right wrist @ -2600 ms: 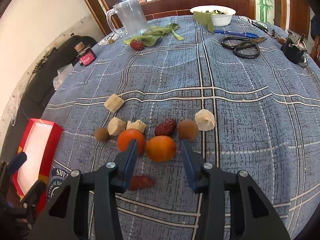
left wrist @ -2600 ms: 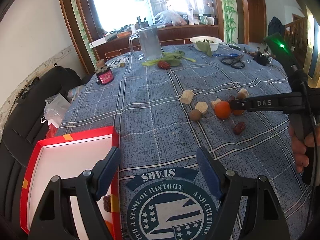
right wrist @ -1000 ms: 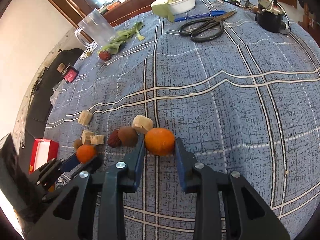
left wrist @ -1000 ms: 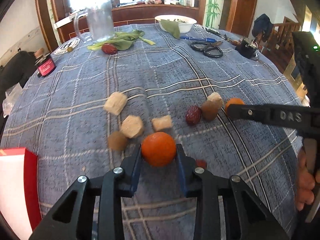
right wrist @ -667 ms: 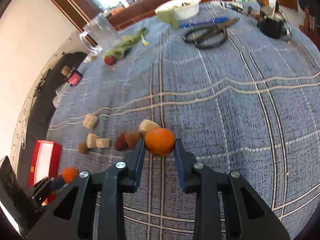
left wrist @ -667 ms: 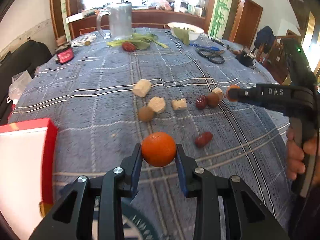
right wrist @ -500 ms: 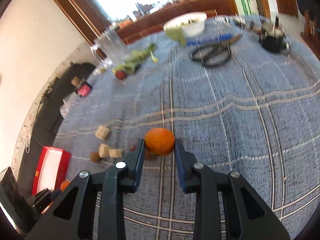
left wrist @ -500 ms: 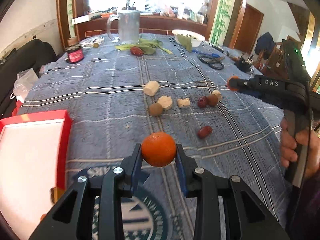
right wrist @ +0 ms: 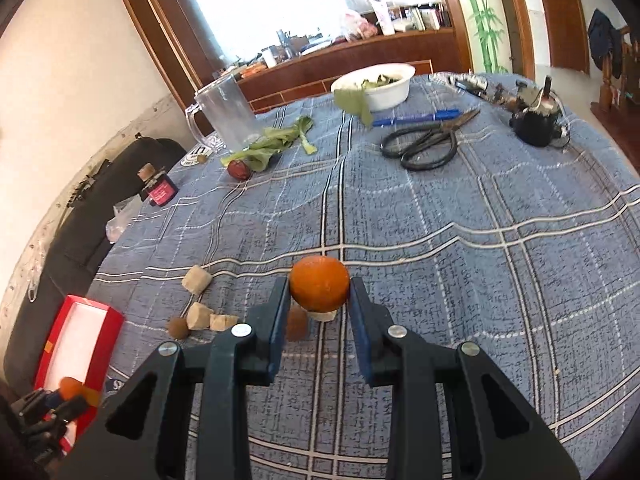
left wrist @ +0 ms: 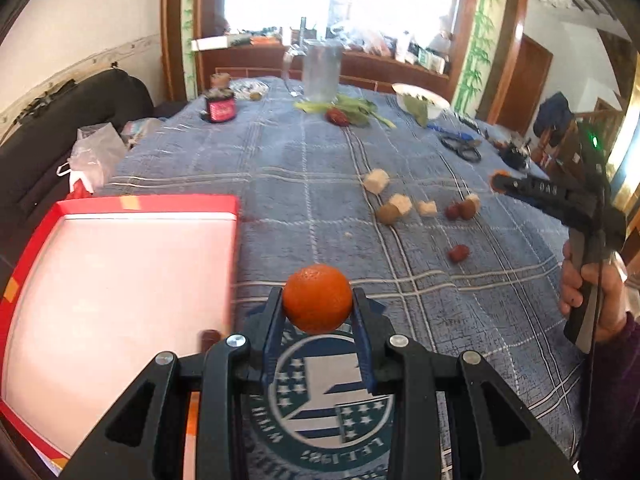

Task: Organize fruits
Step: 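Carry both oranges over the tray and open both tools to drop them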

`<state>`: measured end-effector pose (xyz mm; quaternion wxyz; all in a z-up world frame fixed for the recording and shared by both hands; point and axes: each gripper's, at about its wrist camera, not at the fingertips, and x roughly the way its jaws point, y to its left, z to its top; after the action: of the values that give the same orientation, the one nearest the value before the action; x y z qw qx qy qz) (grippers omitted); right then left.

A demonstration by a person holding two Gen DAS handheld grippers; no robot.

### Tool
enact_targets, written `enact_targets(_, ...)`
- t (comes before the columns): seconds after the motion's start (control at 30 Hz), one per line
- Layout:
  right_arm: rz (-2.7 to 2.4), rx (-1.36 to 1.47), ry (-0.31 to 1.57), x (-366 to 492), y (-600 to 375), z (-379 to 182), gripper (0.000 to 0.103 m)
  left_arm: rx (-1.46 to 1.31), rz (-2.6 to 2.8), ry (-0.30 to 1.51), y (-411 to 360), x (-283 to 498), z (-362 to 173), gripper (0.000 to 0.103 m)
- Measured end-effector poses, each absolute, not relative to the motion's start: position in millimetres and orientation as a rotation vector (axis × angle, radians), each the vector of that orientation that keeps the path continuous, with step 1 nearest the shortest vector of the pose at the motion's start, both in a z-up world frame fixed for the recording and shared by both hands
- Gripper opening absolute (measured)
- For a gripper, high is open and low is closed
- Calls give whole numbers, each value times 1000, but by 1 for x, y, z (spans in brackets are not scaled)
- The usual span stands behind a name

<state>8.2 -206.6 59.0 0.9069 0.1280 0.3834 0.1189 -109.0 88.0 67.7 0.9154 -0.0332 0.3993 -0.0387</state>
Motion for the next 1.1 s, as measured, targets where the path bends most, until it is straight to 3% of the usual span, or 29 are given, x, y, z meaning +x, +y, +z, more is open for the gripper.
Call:
enact_targets(0.3, 316, 208, 773, -16, -162, 70, 31, -109, 73, 749, 165, -136, 81, 32)
enact_targets(0.73, 787, 76, 772, -97, 49, 94, 32, -158, 243, 754, 244, -172, 59, 32)
enact_targets(1.1, 846, -94, 901, -111, 128, 57, 32, -144, 260, 758, 261, -186, 49, 32)
